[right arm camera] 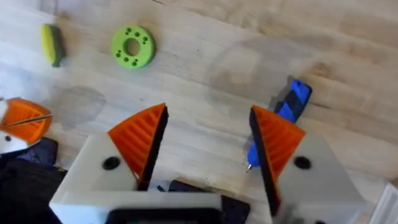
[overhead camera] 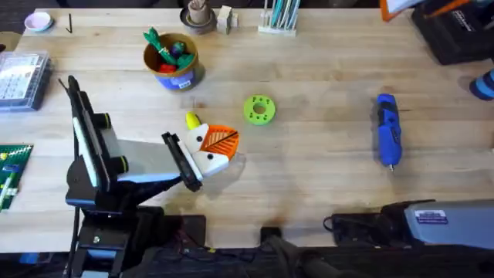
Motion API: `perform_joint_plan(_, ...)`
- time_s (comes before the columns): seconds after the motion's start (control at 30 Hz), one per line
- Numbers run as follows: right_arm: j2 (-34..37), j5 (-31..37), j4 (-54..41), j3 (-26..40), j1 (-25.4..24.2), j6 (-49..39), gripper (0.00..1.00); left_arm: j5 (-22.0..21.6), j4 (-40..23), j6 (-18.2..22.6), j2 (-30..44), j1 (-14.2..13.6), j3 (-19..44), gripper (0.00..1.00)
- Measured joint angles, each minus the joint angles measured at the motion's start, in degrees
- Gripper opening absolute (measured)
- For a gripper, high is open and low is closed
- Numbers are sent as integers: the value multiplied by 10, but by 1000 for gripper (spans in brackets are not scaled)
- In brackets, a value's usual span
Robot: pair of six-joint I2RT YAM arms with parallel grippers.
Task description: Pick up the gripper from the table and insert it into the empty holder that is missing its gripper. Then pick up a screw, insert it into the mounting hole, and use the screwdriver to tighten it. Finally, clean up the table by picking up the vegetable and placing it into the bucket.
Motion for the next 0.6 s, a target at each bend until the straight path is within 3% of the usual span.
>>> perform_joint_plan(0.4,-169,6,132,-322,-149,1,852,0,0,0,0,0,0,13)
perform_joint_plan(0.6,-189,28,233,-463,-240,-6,852,0,0,0,0,0,0,13)
